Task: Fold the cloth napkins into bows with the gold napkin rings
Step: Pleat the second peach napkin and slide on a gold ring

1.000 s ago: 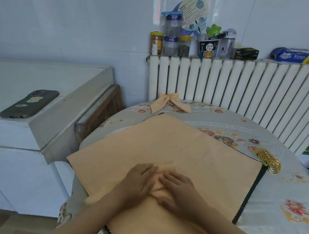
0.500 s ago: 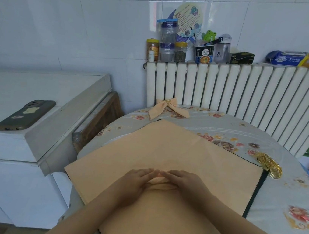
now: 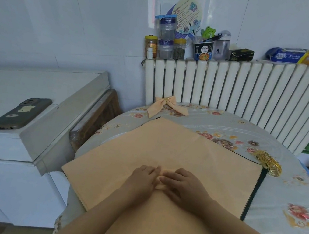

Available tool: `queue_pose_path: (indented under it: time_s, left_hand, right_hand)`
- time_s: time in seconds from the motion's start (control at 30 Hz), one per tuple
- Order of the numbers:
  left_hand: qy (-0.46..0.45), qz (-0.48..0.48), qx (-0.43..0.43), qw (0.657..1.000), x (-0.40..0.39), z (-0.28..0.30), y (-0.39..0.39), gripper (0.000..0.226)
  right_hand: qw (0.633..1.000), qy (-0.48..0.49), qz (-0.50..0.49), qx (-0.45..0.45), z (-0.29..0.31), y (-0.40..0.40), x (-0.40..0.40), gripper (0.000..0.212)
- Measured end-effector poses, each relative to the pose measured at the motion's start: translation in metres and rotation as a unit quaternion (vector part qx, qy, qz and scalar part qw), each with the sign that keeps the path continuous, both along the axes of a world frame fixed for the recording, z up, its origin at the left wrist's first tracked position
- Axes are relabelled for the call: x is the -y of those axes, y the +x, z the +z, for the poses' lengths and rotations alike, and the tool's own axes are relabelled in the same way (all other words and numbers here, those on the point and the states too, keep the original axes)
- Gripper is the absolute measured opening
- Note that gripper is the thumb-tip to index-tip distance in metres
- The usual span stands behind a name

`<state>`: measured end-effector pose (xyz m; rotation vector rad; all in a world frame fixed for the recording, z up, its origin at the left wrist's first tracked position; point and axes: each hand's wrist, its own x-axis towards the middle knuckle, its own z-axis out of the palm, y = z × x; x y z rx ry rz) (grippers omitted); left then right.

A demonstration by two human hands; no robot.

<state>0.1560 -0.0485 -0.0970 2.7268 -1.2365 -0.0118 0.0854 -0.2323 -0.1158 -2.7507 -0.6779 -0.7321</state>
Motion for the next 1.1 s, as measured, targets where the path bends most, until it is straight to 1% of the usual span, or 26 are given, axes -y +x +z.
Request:
queue_pose_path:
  time_s: [0.03,0.07,0.13,0.2,0.23,0.3,0.37,0.43,0.5,0.57,0.63,0.7,0.8,0.87,0.97,1.03,1.1]
  left_hand:
    - [-0.046,-0.002,-0.004,0.999,-0.003,-0.004,-0.001,0.063]
    - [-0.096,0.001,-0.011,0.995,-0.005,-0.009,-0.001,0.060]
    - [-0.192,0.031,-0.040,0.980,-0.006,-0.012,-0.001,0.043]
    - [-0.267,0.060,-0.091,0.957,-0.004,-0.008,-0.002,0.032]
    - [-0.290,0.075,-0.109,0.948,-0.003,-0.006,-0.003,0.031]
    - [-0.310,0.099,-0.118,0.938,-0.002,-0.004,-0.002,0.032]
    - [-0.315,0.106,-0.111,0.937,-0.002,-0.005,-0.002,0.036]
    - [-0.311,0.092,-0.108,0.940,-0.002,-0.007,-0.001,0.033]
    - [-0.308,0.069,-0.090,0.945,-0.002,-0.009,-0.001,0.025]
    - [-0.297,0.043,-0.055,0.952,-0.003,-0.012,-0.001,0.023]
    - [-0.272,-0.004,-0.026,0.962,-0.006,-0.018,-0.002,0.028]
    - [-0.246,-0.047,0.011,0.968,-0.009,-0.021,-0.001,0.033]
    - [-0.176,-0.089,0.084,0.977,-0.013,-0.022,-0.002,0.045]
    - [-0.144,-0.101,0.126,0.976,-0.014,-0.021,0.001,0.052]
    - [-0.146,-0.105,0.141,0.974,-0.011,-0.019,0.005,0.043]
    - [-0.143,-0.109,0.135,0.974,-0.008,-0.017,0.006,0.040]
    - [-0.152,-0.107,0.113,0.976,-0.007,-0.014,0.006,0.040]
  right_hand:
    - [1.000,0.005,-0.003,0.004,-0.001,0.001,0.000,0.031]
    - [1.000,0.013,-0.004,0.011,-0.002,0.002,0.000,0.031]
    - [0.999,0.027,-0.006,0.026,-0.004,0.003,-0.002,0.035]
    - [0.998,0.043,-0.014,0.046,-0.004,0.005,-0.005,0.043]
    - [0.997,0.050,-0.017,0.053,-0.003,0.006,-0.006,0.045]
    - [0.996,0.058,-0.026,0.064,-0.001,0.007,-0.009,0.045]
    - [0.996,0.064,-0.036,0.059,-0.003,0.007,-0.010,0.034]
    - [0.996,0.069,-0.034,0.039,-0.004,0.006,-0.008,0.028]
    - [0.997,0.063,-0.023,0.029,-0.004,0.006,-0.005,0.033]
    - [0.998,0.055,-0.015,0.032,-0.001,0.007,-0.005,0.038]
    - [0.997,0.048,-0.018,0.054,0.000,0.008,-0.008,0.039]
    - [0.995,0.051,-0.028,0.076,-0.002,0.010,-0.011,0.046]
    - [0.995,0.062,-0.053,0.056,-0.004,0.013,-0.012,0.031]
    - [0.996,0.057,-0.058,0.038,-0.003,0.015,-0.014,0.027]
    - [0.997,0.051,-0.055,0.018,-0.002,0.011,-0.012,0.031]
    - [0.997,0.050,-0.053,0.004,-0.002,0.006,-0.009,0.034]
    - [0.997,0.054,-0.060,-0.003,-0.002,0.005,-0.009,0.032]
